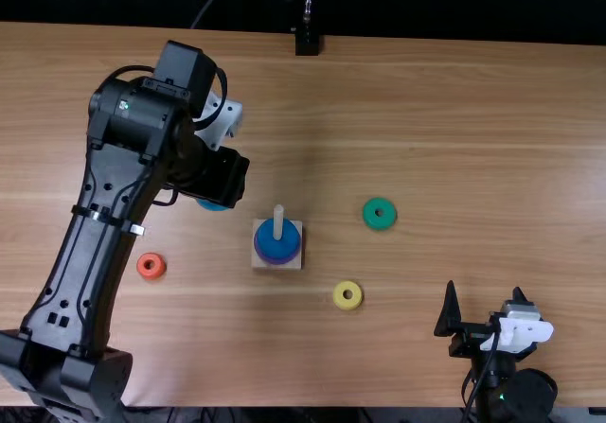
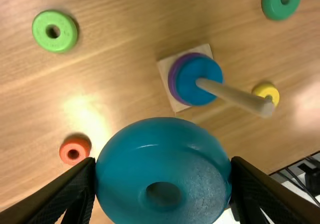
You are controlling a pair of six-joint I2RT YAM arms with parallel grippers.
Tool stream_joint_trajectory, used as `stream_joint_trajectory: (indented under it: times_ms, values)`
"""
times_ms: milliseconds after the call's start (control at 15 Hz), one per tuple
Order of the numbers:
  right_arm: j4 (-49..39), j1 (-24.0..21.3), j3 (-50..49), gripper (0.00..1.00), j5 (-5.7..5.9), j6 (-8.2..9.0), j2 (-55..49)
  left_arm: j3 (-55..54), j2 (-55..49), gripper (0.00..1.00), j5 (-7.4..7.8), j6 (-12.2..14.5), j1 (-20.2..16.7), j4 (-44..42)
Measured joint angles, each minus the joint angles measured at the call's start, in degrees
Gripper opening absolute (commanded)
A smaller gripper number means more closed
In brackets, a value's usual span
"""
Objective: Build the Hanoi tower: stack the rings onto the peg from bottom to top in this color order: purple, dark blue, light blue, dark green, light green, yellow, orange.
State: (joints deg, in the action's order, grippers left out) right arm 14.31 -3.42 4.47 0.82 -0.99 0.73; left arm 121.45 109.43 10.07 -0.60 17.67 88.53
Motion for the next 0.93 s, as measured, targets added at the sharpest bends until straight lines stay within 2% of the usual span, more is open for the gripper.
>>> stream_joint_trajectory:
  times_ms: [200,267,400,933]
  values:
    - [-0.02,0.00,0.02,1.00,0.02,-0.02,0.00,0.11,0.00,0.00,-3.23,-0.28,3.91,0.02]
    - [-0.04,0.00,0.00,1.00,0.00,-0.04,0.00,0.11,0.00,0.00,-4.76,-0.28,5.55,-0.07]
    - [-0.04,0.00,0.00,1.00,0.02,-0.02,0.00,0.11,0.00,0.00,-6.36,-0.24,7.56,-0.33]
    - [-0.02,0.00,0.00,1.00,0.02,0.00,0.00,0.11,1.84,0.00,-7.74,-0.31,11.34,-1.22]
